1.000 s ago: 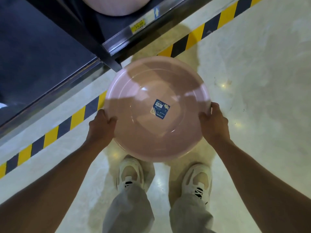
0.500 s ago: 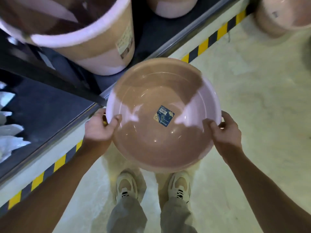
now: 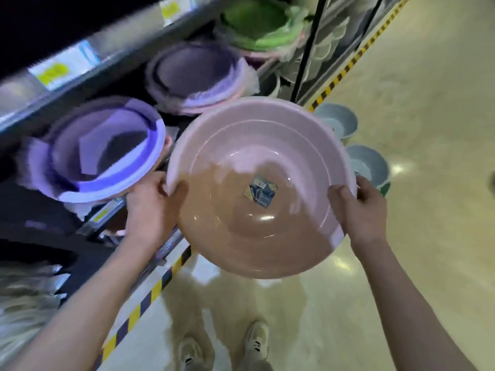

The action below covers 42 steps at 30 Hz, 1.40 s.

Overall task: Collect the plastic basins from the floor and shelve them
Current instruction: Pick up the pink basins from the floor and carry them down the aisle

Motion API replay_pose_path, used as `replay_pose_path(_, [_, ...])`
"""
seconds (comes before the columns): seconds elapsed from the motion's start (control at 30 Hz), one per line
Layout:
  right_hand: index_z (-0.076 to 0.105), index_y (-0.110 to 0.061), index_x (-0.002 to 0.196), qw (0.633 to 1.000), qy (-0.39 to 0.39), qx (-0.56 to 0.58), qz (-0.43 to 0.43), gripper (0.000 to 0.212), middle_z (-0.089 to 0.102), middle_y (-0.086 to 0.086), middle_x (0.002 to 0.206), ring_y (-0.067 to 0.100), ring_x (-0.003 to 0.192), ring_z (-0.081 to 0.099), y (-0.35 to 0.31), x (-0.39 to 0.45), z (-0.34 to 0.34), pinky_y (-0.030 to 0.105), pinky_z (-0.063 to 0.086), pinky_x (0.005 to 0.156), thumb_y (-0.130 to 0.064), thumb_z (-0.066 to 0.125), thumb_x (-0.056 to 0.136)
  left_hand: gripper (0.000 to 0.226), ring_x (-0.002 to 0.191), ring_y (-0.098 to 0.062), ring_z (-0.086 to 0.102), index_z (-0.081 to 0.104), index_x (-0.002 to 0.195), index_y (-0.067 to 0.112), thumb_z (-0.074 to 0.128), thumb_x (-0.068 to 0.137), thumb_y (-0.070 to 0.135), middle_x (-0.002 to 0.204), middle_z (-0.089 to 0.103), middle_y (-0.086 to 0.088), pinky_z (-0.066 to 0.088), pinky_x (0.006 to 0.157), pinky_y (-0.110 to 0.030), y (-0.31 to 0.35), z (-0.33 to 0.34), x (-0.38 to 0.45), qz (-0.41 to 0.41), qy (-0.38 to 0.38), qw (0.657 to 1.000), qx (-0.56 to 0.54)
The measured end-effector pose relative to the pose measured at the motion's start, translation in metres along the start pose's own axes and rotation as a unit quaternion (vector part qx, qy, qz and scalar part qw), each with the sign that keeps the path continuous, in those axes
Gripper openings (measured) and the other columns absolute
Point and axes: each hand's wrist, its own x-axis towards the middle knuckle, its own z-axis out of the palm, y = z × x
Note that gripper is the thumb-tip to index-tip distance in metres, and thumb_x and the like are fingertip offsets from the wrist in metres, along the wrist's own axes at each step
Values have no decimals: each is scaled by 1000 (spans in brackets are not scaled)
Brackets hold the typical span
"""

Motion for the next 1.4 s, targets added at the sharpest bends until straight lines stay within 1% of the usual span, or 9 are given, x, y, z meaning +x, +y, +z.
replay_pose_path(0.27, [75, -16, 85, 993, 4, 116, -27, 17, 62, 1, 69, 18, 60, 56, -169, -51, -171, 32, 44, 53, -13, 66, 72, 26, 59, -19, 48, 72, 82, 17, 72, 72, 41, 63, 56, -10, 40, 56, -39, 189, -105, -57, 28, 41, 988, -148])
replay_pose_path(0.4, [78, -16, 89, 986, 6, 166, -23, 21, 71, 5, 75, 21, 62, 64, -214, -65, -219, 28, 50, 48, -8, 67, 72, 35, 63, -44, 56, 73, 87, 10, 77, 65, 37, 87, 60, -40, 48, 56, -58, 238, -128, -70, 5, 0, 966, -258])
replay_pose_path(0.57, [79, -28, 96, 987, 39, 148, -40, 28, 78, 5, 84, 22, 68, 70, -240, -60, -237, 33, 53, 55, -13, 66, 77, 28, 62, -31, 55, 76, 90, 11, 74, 69, 29, 88, 60, -42, 45, 46, -55, 276, -126, -56, 21, -12, 947, -319])
replay_pose_path(0.73, [78, -25, 96, 989, 57, 137, -30, 27, 74, 1, 76, 19, 59, 67, -251, -29, -226, 26, 48, 43, -13, 67, 75, 19, 57, -20, 59, 80, 87, 24, 73, 75, 38, 68, 67, -16, 48, 50, -25, 285, -102, -6, 42, -34, 939, -340])
replay_pose_path(0.8, [79, -24, 96, 989, 65, 133, -19, 27, 75, 3, 78, 19, 60, 68, -254, -9, -215, 27, 49, 45, -12, 69, 75, 20, 54, -19, 60, 79, 87, 25, 73, 77, 42, 66, 70, -9, 49, 48, -25, 284, -87, 25, 41, -40, 942, -331])
replay_pose_path(0.93, [78, -24, 93, 990, 84, 112, 8, 22, 73, 2, 73, 18, 58, 65, -257, 35, -193, 23, 48, 44, -15, 71, 75, 26, 72, -31, 74, 78, 94, 33, 71, 77, 51, 80, 78, -2, 60, 67, -50, 285, -54, 83, 33, -70, 953, -294])
replay_pose_path(1.1, [79, -27, 95, 989, 121, 86, 27, 23, 75, 8, 80, 19, 67, 70, -244, 90, -169, 35, 55, 58, -15, 72, 76, 26, 59, -12, 71, 74, 89, 40, 63, 72, 57, 73, 76, 10, 51, 44, -26, 291, -11, 135, 36, -97, 967, -233])
replay_pose_path(1.27, [76, -26, 88, 989, 128, 56, 36, 15, 66, -6, 69, 12, 61, 61, -216, 154, -152, 33, 48, 59, -15, 68, 82, 30, 59, -23, 60, 70, 85, 31, 61, 73, 57, 71, 71, 3, 50, 60, -37, 302, 43, 181, 63, -114, 978, -163])
replay_pose_path(1.4, [76, -27, 102, 991, 131, 27, 22, 23, 73, -3, 80, 14, 69, 66, -192, 223, -144, 31, 51, 60, -15, 64, 87, 35, 60, -19, 50, 62, 76, 12, 57, 83, 46, 60, 57, -8, 42, 58, -27, 314, 101, 220, 95, -107, 987, -71])
